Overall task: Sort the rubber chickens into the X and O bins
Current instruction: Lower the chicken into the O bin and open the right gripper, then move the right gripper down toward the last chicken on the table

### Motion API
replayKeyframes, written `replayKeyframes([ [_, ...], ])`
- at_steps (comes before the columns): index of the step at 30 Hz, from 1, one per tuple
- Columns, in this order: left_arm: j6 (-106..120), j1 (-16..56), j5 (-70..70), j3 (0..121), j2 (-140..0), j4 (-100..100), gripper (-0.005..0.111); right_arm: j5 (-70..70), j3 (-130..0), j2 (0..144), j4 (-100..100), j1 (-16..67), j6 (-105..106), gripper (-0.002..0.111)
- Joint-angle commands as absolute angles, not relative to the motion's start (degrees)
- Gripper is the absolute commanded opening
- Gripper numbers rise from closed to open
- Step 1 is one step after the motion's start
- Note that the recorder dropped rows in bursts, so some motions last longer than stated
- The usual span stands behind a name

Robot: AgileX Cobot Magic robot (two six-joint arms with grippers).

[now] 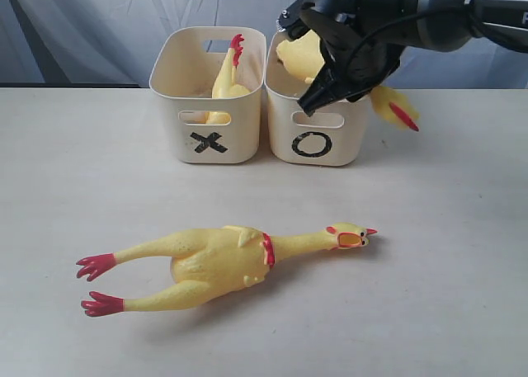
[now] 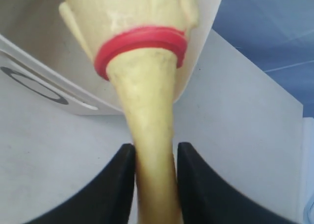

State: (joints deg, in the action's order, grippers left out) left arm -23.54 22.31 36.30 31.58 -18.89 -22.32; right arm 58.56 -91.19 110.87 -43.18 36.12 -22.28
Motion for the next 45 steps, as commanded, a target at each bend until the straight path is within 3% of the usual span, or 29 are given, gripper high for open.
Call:
replayKeyframes([
  [1,-23.35,22.30,36.46,31.31,-18.65,-22.38,0.000,58.02,-91.76,110.52,-44.52,36.02,-22.48,0.032],
  [23,-23.35,22.30,36.46,31.31,-18.65,-22.38,0.000,56.42,-91.76,103.39,-40.64,36.13,-22.32,0.032],
  [28,-23.35,22.30,36.46,31.31,-18.65,-22.38,0.000,53.18,-91.76,99.77,-29.56,36.81,-11.99,0.032],
  [38,-23.35,22.30,36.46,31.31,-18.65,-22.38,0.000,58.10,-91.64,99.53,2.19,43.14,32.10,0.032],
  [43,-23.35,22.30,36.56,31.31,-18.65,-22.37,0.000,60.32,-88.28,101.50,1.10,44.13,38.41,0.033],
  [45,-23.35,22.30,36.56,31.31,-18.65,-22.37,0.000,59.89,-85.88,102.43,-1.71,44.13,38.41,0.039],
])
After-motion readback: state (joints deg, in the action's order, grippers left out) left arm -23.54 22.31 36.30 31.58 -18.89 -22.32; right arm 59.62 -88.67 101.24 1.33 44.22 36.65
